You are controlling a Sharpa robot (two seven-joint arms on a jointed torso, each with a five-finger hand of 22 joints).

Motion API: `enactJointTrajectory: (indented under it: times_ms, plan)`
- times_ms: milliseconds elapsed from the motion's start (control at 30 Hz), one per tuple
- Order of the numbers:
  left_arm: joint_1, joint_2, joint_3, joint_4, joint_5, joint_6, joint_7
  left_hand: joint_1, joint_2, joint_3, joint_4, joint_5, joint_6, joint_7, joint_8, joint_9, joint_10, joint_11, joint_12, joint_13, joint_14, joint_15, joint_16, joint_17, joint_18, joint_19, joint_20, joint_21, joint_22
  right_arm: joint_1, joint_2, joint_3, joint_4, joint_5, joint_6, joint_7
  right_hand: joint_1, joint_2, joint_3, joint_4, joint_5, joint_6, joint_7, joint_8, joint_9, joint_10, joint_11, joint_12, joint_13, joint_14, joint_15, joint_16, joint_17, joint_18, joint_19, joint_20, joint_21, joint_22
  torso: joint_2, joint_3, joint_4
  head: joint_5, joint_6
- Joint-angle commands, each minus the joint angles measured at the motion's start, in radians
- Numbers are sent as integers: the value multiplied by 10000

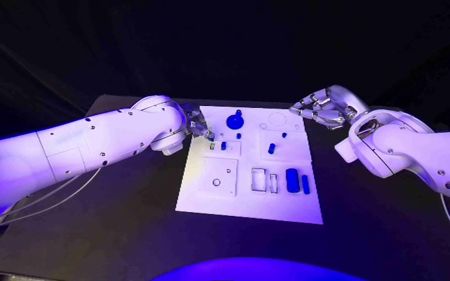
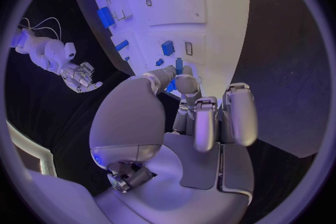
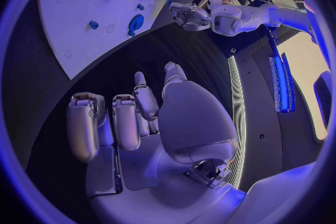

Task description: Assemble the parts on the task board

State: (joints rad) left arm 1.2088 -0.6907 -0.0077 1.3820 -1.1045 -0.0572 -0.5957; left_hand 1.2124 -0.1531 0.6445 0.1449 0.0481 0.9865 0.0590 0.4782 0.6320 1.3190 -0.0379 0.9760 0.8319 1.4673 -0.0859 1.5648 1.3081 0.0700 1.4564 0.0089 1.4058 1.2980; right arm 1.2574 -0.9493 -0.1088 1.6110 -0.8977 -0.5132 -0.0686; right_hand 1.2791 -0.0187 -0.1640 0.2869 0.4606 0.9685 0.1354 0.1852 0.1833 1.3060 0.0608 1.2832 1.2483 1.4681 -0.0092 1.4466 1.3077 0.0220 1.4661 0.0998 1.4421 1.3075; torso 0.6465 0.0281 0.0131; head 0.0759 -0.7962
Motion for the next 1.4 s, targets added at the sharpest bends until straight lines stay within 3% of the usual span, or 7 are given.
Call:
enactJointTrajectory:
  times_ms: [33, 900, 1400]
  plan:
    - [-51, 101, 7, -40, -611, 76, 44, 28, -29, 1321, -1256, 38, 254, -205, 41, 16, 86, 11, 66, 7, 1035, -81, 60, 2627, -105, 70, -12, 53, 9, -14, 12, 0, 13, -70, 109, 89, -59, 27, -69, 1, 53, -53, 12, 61, 15, -10, -50, -7, 9, 518, -79, -56, 421, 152, 159, -80, -41, 1683, 1, 7, 6, 2, -15]
    - [-194, 463, -15, -556, -888, 947, -325, -19, -52, 1359, -1251, 39, 284, -222, 64, 28, 102, -4, 50, -11, 1035, -91, 60, 2627, -112, 84, -15, 71, 40, -35, 29, 0, 5, -60, 118, 99, -65, 35, -74, 1, 71, -53, 12, 62, 18, -15, -51, -12, 3, 518, -80, -56, 422, 154, 157, -80, -46, 1680, 3, 3, -7, -7, -106]
    - [-228, 581, -15, -592, -879, 1004, -327, -23, -55, 1365, -1252, 39, 289, -225, 68, 30, 99, -7, 37, -26, 1035, -92, 60, 2627, -114, 88, -15, 76, 48, -45, 38, 0, 0, -49, 126, 103, -69, 45, -82, -2, 92, -55, 11, 64, 21, -12, -52, -9, 6, 519, -80, -57, 422, 154, 157, -81, -48, 1680, -5, 4, 2, -14, -141]
